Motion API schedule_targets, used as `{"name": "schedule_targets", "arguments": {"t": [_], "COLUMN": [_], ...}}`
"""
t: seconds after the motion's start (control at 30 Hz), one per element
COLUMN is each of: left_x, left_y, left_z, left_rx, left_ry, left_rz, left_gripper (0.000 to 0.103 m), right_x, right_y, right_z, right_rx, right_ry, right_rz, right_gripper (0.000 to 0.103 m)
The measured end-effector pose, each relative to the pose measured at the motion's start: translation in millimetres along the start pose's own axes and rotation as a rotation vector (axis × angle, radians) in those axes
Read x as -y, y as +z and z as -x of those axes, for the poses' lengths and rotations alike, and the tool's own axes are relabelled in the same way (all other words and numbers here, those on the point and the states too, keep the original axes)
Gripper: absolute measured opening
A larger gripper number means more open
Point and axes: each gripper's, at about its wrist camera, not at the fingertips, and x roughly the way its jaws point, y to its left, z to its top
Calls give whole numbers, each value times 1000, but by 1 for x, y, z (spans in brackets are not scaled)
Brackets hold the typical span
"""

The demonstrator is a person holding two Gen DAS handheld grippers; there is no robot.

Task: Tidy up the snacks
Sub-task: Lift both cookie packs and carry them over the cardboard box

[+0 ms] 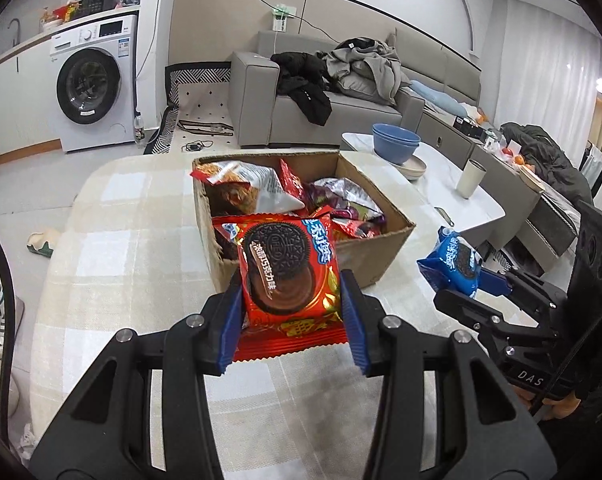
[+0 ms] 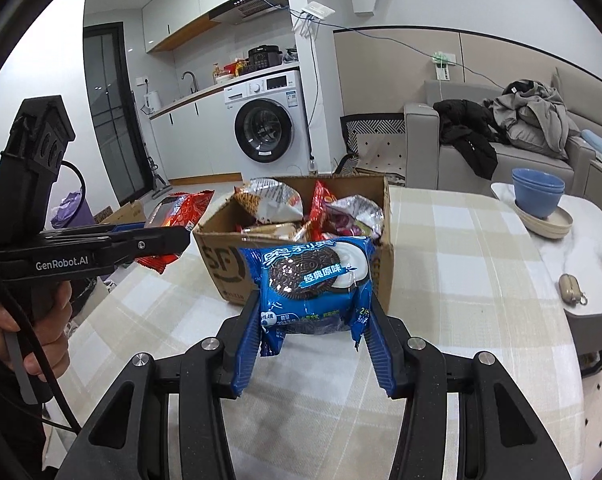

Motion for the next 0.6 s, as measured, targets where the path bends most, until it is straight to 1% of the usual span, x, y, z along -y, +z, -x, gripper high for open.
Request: {"name": "schedule_targets", "arguments": {"t": [0.27,0.6], "left_x": [-2,5], "left_y": [24,48], "left_z": [-5,-39], "left_rx": [18,7], "left_ry": [13,34], "left_rz": [-13,-54], "left_gripper": [41,41], "right_x": [1,10], "right_y": [21,42], "right_z": [-10,-32], "right_rx": [21,18], "right_ry": [5,12], "right_rz": [19,23], "right_gripper": [49,49]}}
